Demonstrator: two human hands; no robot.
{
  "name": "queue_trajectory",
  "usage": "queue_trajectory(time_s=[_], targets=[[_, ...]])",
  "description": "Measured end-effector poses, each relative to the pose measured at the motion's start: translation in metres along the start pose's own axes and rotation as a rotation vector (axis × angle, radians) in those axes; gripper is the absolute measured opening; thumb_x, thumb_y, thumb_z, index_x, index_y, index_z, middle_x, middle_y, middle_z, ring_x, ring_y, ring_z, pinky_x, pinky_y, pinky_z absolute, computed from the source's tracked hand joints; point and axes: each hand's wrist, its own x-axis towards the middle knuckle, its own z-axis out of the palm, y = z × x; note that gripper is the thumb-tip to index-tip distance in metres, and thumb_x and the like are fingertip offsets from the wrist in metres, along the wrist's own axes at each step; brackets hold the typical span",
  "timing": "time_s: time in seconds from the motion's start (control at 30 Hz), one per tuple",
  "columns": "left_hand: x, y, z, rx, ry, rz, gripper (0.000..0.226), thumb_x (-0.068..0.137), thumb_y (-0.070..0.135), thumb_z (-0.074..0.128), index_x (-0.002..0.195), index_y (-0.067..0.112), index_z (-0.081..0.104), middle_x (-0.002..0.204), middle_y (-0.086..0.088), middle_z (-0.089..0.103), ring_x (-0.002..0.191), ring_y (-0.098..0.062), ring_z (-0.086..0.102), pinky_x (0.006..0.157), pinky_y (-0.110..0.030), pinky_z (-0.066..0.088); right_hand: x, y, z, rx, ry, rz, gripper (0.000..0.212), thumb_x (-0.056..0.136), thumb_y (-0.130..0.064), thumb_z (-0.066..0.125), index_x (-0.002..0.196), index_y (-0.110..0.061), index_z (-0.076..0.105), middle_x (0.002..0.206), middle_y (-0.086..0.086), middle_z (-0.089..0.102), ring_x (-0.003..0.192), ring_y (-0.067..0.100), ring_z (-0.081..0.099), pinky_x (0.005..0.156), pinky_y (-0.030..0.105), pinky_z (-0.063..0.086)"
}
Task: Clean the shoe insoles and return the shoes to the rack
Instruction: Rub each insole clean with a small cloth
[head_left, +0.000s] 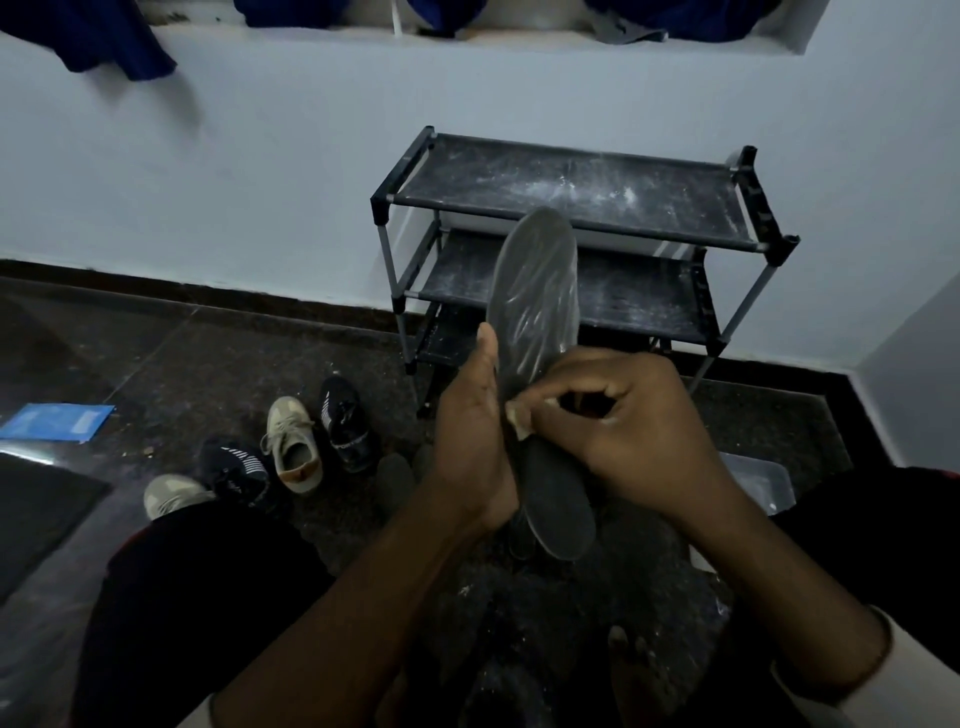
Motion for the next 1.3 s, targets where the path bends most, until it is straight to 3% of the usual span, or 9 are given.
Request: queue_trajectory(time_s=[0.1, 0.27, 0.4, 0.57, 0.73, 0.9, 1.0, 1.2, 1.3], targets=[[-0.001, -0.005, 0.003, -0.013, -0.028, -0.001, 0.061, 0.107, 0.051, 0.029, 0.142, 0.007, 0.053, 0.138, -0.019, 0.060, 0.127, -0.029, 0.059, 0.096, -0.038, 0.055, 0.009, -0.001, -0.001, 0.008, 0.130, 0.002, 0.007, 0.085, -0.013, 0.081, 0.091, -0.016, 0.082, 0.086, -0.011, 0.075, 0.082, 0.006, 0.072, 0.077, 0.036, 0.060], [-0.002, 0.000, 0.000, -0.040, -0.030, -0.028, 0.061, 0.105, 0.052, 0.035, 0.136, 0.005, 0.059, 0.131, -0.021, 0.064, 0.124, -0.031, 0.062, 0.095, -0.041, 0.055, 0.000, -0.005, 0.000, 0.011, -0.061, -0.006, 0.007, 0.085, -0.012, 0.080, 0.090, -0.016, 0.083, 0.083, -0.009, 0.075, 0.080, 0.013, 0.072, 0.073, 0.035, 0.059], [-0.002, -0.008, 0.002, 0.019, -0.036, -0.015, 0.060, 0.107, 0.051, 0.030, 0.141, 0.008, 0.054, 0.138, -0.018, 0.060, 0.129, -0.029, 0.058, 0.100, -0.039, 0.052, 0.010, -0.001, -0.007, 0.012, 0.091, 0.009, 0.006, 0.085, -0.010, 0.080, 0.089, -0.015, 0.082, 0.085, -0.009, 0.076, 0.081, 0.008, 0.072, 0.076, 0.036, 0.060], [-0.001, -0.002, -0.001, -0.047, -0.017, -0.014, 0.059, 0.104, 0.052, 0.036, 0.127, 0.007, 0.067, 0.128, -0.020, 0.066, 0.121, -0.030, 0.064, 0.098, -0.041, 0.055, -0.003, -0.008, 0.002, 0.007, -0.062, -0.005, 0.007, 0.085, -0.011, 0.080, 0.089, -0.017, 0.083, 0.082, -0.009, 0.075, 0.079, 0.013, 0.072, 0.073, 0.036, 0.059], [-0.001, -0.006, 0.001, -0.028, -0.031, -0.014, 0.061, 0.107, 0.051, 0.029, 0.141, 0.006, 0.054, 0.139, -0.019, 0.059, 0.128, -0.029, 0.058, 0.097, -0.037, 0.054, 0.007, -0.001, -0.006, -0.031, 0.113, 0.035, 0.008, 0.084, -0.010, 0.081, 0.086, -0.017, 0.083, 0.082, -0.010, 0.074, 0.078, 0.006, 0.071, 0.073, 0.036, 0.059], [-0.003, 0.001, 0.002, -0.050, -0.019, -0.028, 0.060, 0.105, 0.052, 0.035, 0.130, 0.007, 0.065, 0.124, -0.016, 0.069, 0.117, -0.029, 0.066, 0.093, -0.038, 0.057, -0.004, -0.006, 0.002, -0.011, -0.022, 0.007, 0.007, 0.085, -0.011, 0.081, 0.090, -0.016, 0.083, 0.083, -0.009, 0.075, 0.079, 0.011, 0.072, 0.072, 0.035, 0.059], [-0.004, -0.004, 0.003, 0.002, -0.016, -0.022, 0.060, 0.106, 0.050, 0.029, 0.137, 0.007, 0.057, 0.129, -0.015, 0.067, 0.119, -0.025, 0.065, 0.091, -0.034, 0.057, 0.004, 0.000, -0.007, -0.032, 0.075, 0.032, 0.008, 0.085, -0.011, 0.080, 0.089, -0.017, 0.083, 0.084, -0.010, 0.075, 0.079, 0.007, 0.072, 0.073, 0.036, 0.059], [-0.003, -0.002, 0.001, 0.016, 0.012, -0.007, 0.060, 0.105, 0.051, 0.034, 0.130, 0.005, 0.063, 0.129, -0.021, 0.066, 0.120, -0.032, 0.065, 0.099, -0.042, 0.055, -0.004, -0.008, 0.001, -0.040, -0.071, -0.029, 0.009, 0.085, -0.012, 0.080, 0.092, -0.017, 0.082, 0.085, -0.010, 0.075, 0.080, 0.010, 0.072, 0.073, 0.033, 0.059], [-0.002, 0.000, 0.000, 0.012, 0.017, 0.011, 0.060, 0.106, 0.050, 0.032, 0.137, 0.004, 0.058, 0.133, -0.019, 0.063, 0.123, -0.030, 0.062, 0.104, -0.040, 0.051, 0.001, -0.001, -0.008, -0.041, 0.011, 0.009, 0.011, 0.084, -0.007, 0.079, 0.088, -0.017, 0.083, 0.082, -0.009, 0.074, 0.077, 0.010, 0.071, 0.071, 0.036, 0.058]])
